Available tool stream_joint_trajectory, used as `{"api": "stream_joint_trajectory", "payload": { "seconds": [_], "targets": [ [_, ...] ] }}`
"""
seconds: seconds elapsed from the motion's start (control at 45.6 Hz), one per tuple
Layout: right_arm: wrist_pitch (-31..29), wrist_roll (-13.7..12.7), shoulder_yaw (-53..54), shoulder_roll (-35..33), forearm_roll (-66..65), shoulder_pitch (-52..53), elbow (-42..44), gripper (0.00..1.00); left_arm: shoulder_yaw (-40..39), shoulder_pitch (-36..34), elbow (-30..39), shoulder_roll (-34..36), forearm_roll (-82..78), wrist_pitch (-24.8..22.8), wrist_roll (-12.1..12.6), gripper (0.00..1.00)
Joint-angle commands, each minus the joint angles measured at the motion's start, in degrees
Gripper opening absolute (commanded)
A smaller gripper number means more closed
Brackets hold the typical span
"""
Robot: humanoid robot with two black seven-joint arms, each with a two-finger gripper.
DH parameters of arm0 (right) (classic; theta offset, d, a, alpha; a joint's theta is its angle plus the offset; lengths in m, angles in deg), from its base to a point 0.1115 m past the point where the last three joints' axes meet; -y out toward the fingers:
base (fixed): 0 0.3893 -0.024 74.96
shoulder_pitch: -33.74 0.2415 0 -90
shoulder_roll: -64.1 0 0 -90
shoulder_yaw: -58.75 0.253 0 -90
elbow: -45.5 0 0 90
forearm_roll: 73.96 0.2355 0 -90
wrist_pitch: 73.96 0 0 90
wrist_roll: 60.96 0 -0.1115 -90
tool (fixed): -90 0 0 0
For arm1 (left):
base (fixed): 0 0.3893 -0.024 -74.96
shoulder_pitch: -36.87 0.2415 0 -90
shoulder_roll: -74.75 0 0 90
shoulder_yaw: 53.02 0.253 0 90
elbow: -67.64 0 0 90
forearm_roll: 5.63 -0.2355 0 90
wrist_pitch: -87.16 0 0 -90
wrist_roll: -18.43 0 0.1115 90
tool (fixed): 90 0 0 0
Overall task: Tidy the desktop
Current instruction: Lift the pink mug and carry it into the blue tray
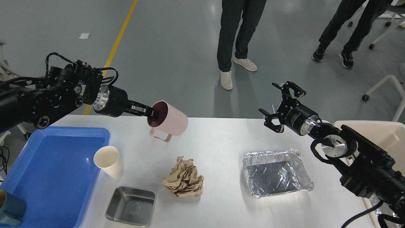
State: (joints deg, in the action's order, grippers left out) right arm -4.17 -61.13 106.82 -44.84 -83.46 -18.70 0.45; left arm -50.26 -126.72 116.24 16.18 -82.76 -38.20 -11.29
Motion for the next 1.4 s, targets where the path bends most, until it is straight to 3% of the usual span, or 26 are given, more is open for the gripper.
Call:
{"api": "stream_joint_trajectory", "payload": {
  "seconds": [0.0,0.46,0.723,0.811,1.118,1.38],
  "targets": [
    [0.00,-0.01,-0.08,0.04,0.00,0.15,0.05,1.00,-3.80,0.46,6.15,8.37,0.14,-0.06,-0.51,0.04],
    [0.09,-0.01,-0.17,-0.05,-0.61,0.50,0.14,1.00,-5.04,0.82,19.16,32.55,-0.03,-1.55,-0.60,0.04],
    [0.09,-0.01,-0.17,0.04,-0.61,1.11,0.23,1.00,-4.16,0.99,23.56,42.31,-5.47,-1.64,-1.74,0.04],
    [0.09,-0.01,-0.17,-0.05,-0.61,1.02,0.23,1.00,-4.07,1.34,24.87,44.34,-10.39,-1.64,-2.97,0.04],
    [0.09,-0.01,-0.08,-0.05,-0.61,0.94,0.05,1.00,-4.16,6.26,28.13,48.12,-18.75,0.82,-3.41,0.04],
    [0.00,-0.01,0.01,0.04,-0.61,0.94,-0.04,1.00,-4.07,16.71,27.69,50.05,-29.47,8.99,-5.08,0.03]
  ]
}}
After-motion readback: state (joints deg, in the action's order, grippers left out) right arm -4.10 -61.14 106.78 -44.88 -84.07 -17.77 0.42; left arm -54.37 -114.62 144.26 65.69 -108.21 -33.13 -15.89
